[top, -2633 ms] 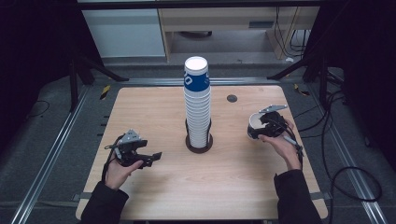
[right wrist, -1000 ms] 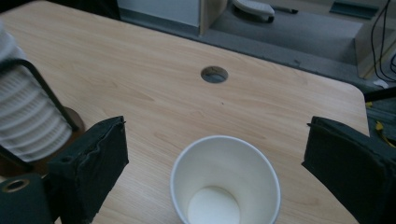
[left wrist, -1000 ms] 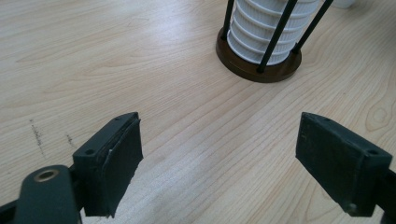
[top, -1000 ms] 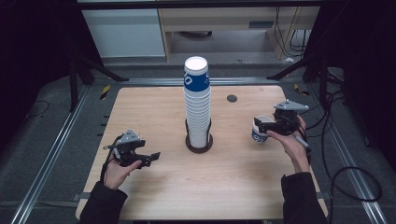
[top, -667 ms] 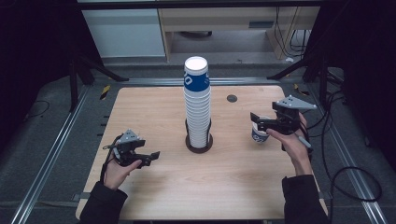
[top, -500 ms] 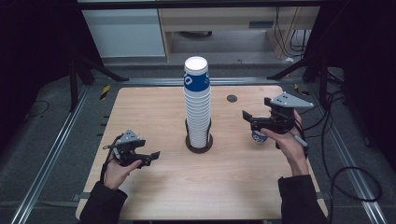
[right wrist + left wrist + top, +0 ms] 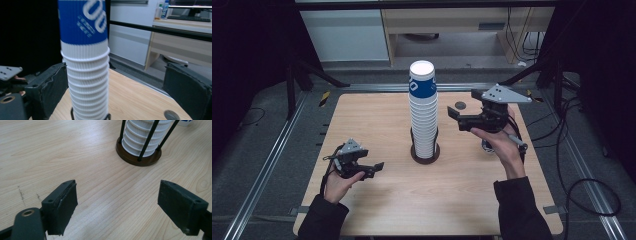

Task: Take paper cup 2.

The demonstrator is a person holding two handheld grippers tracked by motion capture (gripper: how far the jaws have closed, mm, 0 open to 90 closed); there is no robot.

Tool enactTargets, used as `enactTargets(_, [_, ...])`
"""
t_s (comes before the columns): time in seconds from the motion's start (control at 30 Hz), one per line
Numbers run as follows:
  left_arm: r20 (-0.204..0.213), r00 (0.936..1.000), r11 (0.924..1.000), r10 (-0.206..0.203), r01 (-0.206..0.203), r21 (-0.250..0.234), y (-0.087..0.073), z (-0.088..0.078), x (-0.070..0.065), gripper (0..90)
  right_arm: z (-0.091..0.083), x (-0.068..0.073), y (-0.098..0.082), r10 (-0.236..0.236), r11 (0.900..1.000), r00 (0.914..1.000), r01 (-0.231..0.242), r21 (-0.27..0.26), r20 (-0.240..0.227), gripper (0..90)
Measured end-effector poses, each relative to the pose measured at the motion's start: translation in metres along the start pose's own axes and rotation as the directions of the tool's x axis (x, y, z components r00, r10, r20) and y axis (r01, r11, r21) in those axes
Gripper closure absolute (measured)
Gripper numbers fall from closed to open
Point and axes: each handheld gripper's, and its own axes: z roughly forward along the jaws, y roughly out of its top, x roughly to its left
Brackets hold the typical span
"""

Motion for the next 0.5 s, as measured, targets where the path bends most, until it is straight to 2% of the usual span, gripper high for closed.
enactTargets(0.23, [0.001, 1.0, 1.0, -0.005, 0.005, 0.002, -0.001, 0.001, 0.001, 15.4, 0.013, 0.012, 0.015, -0.007, 1.0, 0.9991, 0.006, -0.03, -0.043, 5.6])
enactTargets(0.5, [-0.001, 1.0, 1.0, -0.008, 0.008, 0.0, -0.001, 0.0, 0.002, 15.3, 0.045, 0.028, 0.029, -0.014, 0.999, 0.9969, 0.011, -0.032, -0.077, 5.8])
